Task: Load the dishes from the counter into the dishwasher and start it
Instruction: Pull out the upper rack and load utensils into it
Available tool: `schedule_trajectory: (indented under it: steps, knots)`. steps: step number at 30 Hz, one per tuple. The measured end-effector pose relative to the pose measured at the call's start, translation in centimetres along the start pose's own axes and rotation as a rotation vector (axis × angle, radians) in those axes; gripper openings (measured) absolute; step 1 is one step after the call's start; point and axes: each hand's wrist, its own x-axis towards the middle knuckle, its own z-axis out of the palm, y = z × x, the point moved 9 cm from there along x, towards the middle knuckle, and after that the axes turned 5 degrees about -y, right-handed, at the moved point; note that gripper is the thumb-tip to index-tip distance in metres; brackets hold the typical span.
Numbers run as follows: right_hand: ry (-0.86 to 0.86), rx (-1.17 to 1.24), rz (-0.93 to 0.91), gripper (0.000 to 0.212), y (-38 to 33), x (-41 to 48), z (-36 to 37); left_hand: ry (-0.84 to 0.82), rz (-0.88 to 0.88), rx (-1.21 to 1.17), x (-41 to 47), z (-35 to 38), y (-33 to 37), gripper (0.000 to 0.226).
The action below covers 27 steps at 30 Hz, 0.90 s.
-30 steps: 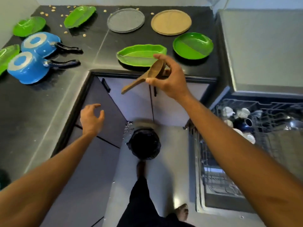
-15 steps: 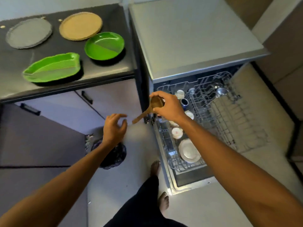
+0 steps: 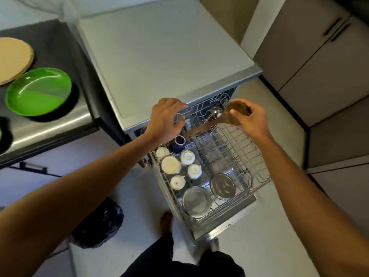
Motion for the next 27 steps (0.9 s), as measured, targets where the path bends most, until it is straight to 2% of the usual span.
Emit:
schedule_trajectory:
  steps: [5,8,12,17,21,27]
  knots:
    - [0.168,-0.073,0.033,0.029,6.0,1.9,-7.3,-0.103,0.012,0.114,5.8,4.4,3.3,0.048]
    - [0.195,-0.113,0.052,0.033,10.1,3.1,-9.9,-0.194,-0.065,0.138,9.9,7.7,5.1,0.060]
    - [0.195,-0.139,0.021,0.023,13.9,4.6,-10.8,-0.277,-0.128,0.196,14.4,11.0,5.7,0.070]
    - [0.045,-0.205,-0.075,0.023,18.2,7.4,-9.1,-0.357,-0.167,0.309,18.3,14.7,5.3,0.070]
    - [-0.029,-0.216,-0.074,0.023,20.7,9.0,-7.2,-0.358,-0.093,0.445,20.1,15.6,4.6,0.062]
    - [-0.205,-0.314,-0.121,0.032,22.7,11.0,-3.5,-0.339,-0.096,0.539,20.6,16.3,4.1,0.062]
